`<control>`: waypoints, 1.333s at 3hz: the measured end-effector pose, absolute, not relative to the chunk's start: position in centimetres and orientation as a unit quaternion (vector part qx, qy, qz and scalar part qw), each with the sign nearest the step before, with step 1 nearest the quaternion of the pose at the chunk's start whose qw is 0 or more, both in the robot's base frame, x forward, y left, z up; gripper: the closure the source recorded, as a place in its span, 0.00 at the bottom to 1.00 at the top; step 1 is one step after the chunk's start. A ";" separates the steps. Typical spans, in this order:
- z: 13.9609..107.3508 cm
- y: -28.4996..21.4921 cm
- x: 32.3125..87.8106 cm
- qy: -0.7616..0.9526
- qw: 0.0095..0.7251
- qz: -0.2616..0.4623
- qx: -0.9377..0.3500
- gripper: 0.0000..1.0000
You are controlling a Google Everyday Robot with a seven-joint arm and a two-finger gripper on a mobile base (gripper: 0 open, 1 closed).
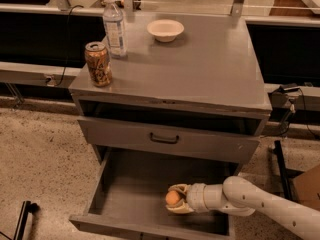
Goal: Place orange into middle drawer
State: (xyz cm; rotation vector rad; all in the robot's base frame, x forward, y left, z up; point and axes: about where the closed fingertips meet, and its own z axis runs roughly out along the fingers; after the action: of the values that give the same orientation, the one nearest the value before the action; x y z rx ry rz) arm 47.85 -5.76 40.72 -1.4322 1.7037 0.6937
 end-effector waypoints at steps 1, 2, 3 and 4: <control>38.8 -6.3 47.9 0.682 0.395 0.273 -0.551 1.00; 37.0 -6.9 47.8 0.701 0.399 0.283 -0.519 0.82; 37.0 -6.7 47.7 0.699 0.398 0.285 -0.521 0.60; 37.0 -6.5 47.7 0.699 0.398 0.286 -0.521 0.37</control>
Offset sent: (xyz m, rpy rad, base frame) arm -0.0006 -0.0230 -0.0589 0.0774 0.0999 -0.1675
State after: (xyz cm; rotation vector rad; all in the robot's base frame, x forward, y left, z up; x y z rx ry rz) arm 47.65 -6.48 36.96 -1.3202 1.7690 0.7246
